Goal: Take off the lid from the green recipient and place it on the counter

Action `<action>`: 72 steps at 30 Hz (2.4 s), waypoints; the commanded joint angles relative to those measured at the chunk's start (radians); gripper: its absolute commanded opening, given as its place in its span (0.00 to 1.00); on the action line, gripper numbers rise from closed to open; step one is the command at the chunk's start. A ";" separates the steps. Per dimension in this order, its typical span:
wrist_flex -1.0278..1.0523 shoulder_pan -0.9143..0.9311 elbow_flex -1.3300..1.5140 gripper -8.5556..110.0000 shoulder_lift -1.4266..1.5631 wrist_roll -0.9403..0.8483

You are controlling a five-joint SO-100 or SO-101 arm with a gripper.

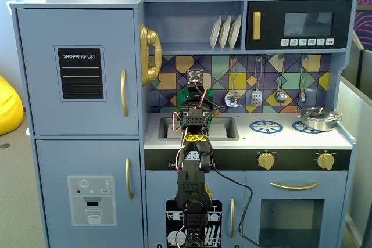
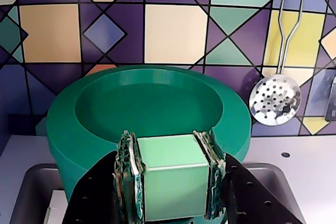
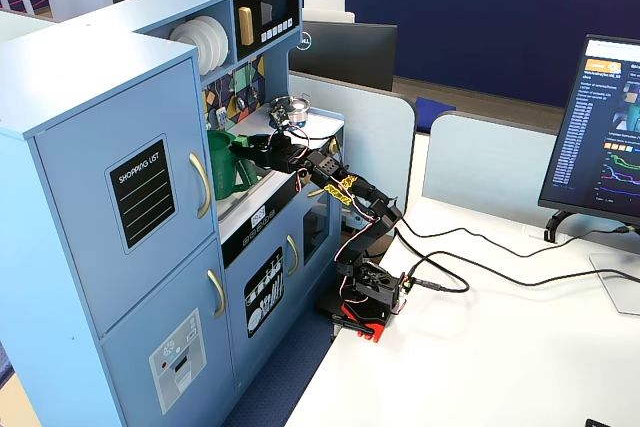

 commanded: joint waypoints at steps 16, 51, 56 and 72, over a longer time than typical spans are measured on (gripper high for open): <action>-0.060 0.198 -0.141 0.07 0.044 0.008; -0.723 0.511 0.537 0.07 -0.009 0.018; -0.799 0.508 0.566 0.07 -0.064 -0.008; -0.742 0.503 0.597 0.07 -0.063 -0.028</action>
